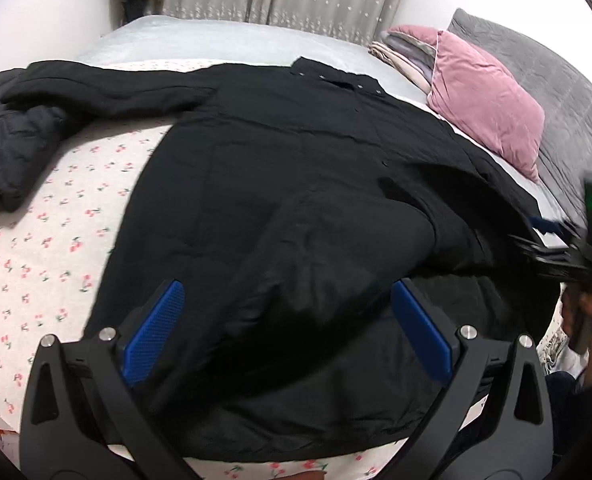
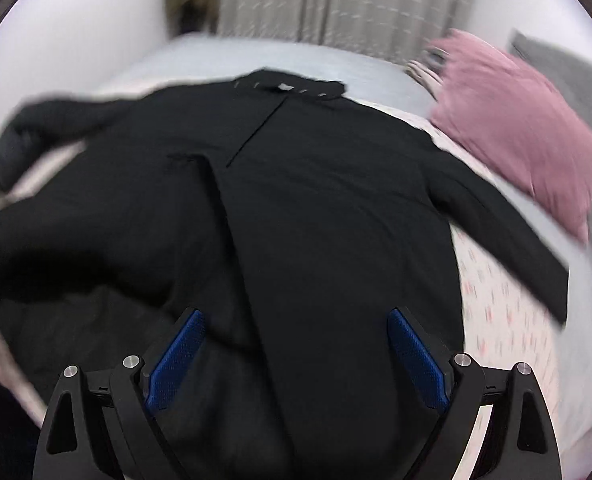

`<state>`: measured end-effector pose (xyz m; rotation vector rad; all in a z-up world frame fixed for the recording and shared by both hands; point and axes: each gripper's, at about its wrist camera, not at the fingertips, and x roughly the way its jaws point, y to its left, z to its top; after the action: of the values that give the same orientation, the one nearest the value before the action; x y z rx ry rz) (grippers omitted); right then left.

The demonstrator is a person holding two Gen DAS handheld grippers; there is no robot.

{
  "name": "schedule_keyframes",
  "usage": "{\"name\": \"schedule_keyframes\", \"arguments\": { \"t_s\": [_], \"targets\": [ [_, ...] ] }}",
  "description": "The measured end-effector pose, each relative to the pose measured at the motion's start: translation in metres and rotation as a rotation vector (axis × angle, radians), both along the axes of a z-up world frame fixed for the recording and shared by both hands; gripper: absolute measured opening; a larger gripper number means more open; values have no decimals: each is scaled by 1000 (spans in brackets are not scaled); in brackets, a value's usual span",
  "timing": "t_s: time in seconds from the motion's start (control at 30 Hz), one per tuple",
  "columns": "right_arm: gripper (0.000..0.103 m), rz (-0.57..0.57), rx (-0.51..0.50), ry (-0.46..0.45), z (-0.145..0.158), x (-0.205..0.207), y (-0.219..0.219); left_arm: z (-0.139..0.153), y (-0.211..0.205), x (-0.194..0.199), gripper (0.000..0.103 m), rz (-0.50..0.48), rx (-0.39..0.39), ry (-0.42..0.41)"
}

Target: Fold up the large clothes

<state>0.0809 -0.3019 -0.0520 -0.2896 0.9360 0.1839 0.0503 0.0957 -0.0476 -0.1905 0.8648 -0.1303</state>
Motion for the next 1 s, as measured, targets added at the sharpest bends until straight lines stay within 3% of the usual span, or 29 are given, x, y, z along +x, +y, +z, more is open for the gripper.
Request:
{"name": "schedule_keyframes", "arguments": {
  "t_s": [0.03,0.07,0.1,0.13,0.17,0.23,0.37,0.43,0.5,0.6,0.73,0.8,0.87,0.93,1.0],
  "targets": [
    [94,30,-14,17,-7,11,13,-1,-2,1,99,-4,0,3],
    [92,79,-11,60,-16,17,25,-3,-3,0,88,-8,1,6],
    [83,111,1,90,-24,16,24,-3,-4,-2,75,-10,7,10],
    [63,148,25,121,-27,9,23,-3,-4,-6,72,-13,5,10],
    [55,215,79,150,-26,-8,19,-2,-3,-9,69,-21,-1,6],
    [52,352,120,164,-24,-52,19,2,0,-17,68,-35,-13,-28],
    [52,526,33,228,-27,-122,2,9,-3,-15,69,-74,-51,-52],
    [53,475,-35,217,-27,-125,-11,7,-11,-8,69,-84,-59,-40],
    [55,333,-30,129,-7,-109,-22,3,-19,5,69,-82,-60,-5],
    [77,241,11,-24,18,-81,-15,-8,-29,20,69,-71,-92,53],
    [77,199,-157,-124,18,-47,33,-12,-34,20,69,-49,-113,68],
    [77,210,-117,-164,29,-38,36,-14,-35,17,69,-72,-141,70],
    [77,177,-73,-197,35,-23,40,-14,-39,10,69,-105,-153,62],
    [77,104,-91,-227,36,3,30,-13,-45,5,69,-138,-122,47],
    [77,108,-154,-148,19,33,28,-11,-50,3,68,-164,-92,32]
  ]
}}
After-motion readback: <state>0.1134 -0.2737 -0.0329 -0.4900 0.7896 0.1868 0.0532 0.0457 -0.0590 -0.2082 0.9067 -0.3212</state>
